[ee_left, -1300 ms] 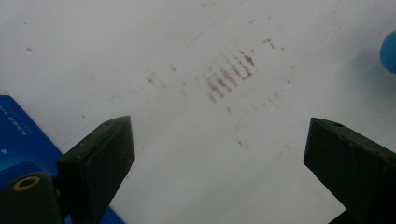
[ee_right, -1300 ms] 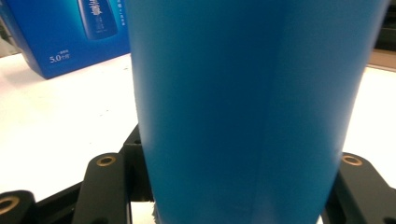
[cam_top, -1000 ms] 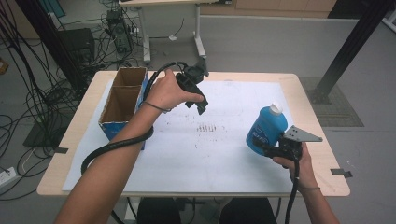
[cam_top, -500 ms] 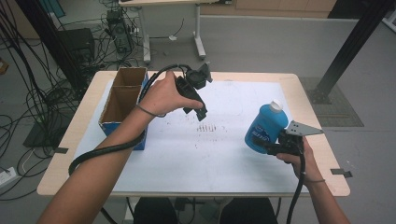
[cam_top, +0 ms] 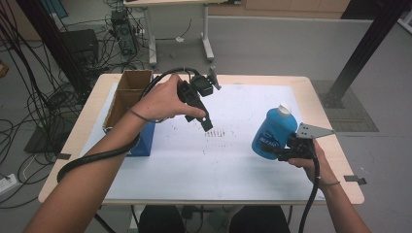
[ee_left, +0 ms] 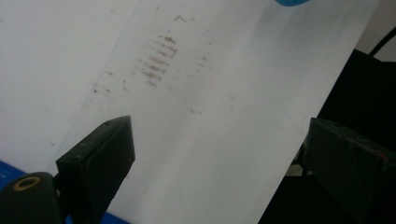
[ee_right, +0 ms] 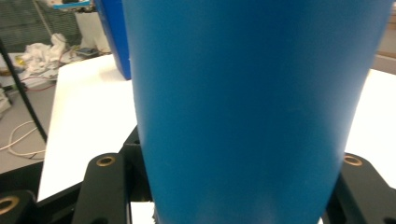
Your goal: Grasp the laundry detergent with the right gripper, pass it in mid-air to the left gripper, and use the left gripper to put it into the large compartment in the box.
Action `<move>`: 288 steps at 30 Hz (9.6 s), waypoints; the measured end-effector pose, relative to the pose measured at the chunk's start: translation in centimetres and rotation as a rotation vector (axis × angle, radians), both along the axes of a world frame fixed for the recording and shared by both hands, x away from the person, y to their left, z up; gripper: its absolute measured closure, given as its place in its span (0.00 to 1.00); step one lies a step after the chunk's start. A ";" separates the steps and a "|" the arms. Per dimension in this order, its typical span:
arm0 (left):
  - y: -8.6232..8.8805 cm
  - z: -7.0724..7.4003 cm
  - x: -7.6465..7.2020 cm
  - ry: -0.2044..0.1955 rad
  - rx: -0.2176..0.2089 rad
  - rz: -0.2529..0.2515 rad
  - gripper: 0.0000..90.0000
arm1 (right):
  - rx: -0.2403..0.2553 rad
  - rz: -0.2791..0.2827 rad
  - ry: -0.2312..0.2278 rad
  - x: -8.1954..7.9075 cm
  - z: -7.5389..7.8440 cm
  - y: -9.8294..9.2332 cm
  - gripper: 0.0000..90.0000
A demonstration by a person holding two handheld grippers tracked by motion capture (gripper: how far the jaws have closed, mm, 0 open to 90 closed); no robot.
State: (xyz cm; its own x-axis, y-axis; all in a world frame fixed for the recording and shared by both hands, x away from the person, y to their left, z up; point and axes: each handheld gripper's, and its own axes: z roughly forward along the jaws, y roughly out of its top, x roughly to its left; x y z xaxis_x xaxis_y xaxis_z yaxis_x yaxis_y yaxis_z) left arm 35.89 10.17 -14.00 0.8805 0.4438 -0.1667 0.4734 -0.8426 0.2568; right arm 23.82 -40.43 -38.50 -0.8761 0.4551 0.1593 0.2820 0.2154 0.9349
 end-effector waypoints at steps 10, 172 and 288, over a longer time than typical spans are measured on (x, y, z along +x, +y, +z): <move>-0.2 1.3 -1.0 -0.011 -0.012 -0.088 0.10 | -0.027 0.096 -0.003 1.0 1.5 0.6 0.45; -9.3 3.5 -5.7 -0.023 0.213 -0.362 0.11 | -0.123 0.554 -0.028 6.2 4.2 13.7 0.45; -9.6 3.4 -6.2 -0.033 0.216 -0.348 0.22 | -0.130 0.557 -0.046 5.9 5.3 13.8 0.45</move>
